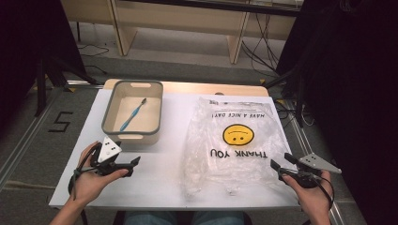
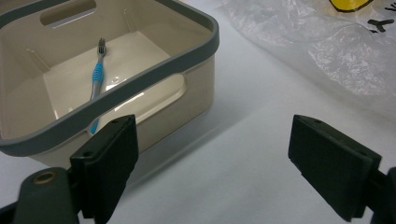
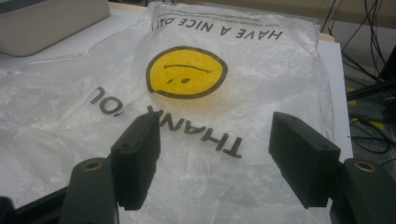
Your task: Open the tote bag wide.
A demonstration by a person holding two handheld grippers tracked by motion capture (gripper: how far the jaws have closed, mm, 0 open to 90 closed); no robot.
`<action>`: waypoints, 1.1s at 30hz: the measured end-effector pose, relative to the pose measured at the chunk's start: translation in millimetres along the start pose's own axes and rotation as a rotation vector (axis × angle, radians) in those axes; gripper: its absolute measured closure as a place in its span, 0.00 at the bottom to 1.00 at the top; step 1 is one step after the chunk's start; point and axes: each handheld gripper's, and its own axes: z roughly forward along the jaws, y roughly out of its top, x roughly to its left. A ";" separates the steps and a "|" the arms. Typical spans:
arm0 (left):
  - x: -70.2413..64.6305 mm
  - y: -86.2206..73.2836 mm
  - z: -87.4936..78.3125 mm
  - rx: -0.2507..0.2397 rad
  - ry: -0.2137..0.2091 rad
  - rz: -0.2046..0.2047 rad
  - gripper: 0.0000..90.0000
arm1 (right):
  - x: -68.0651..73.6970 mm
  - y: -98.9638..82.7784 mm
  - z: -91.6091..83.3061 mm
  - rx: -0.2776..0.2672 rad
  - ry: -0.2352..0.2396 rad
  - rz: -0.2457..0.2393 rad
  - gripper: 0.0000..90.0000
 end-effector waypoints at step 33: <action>-51.7 20.1 19.6 0.015 -0.159 0.064 0.19 | -38.0 12.4 12.8 0.147 -0.123 0.094 0.39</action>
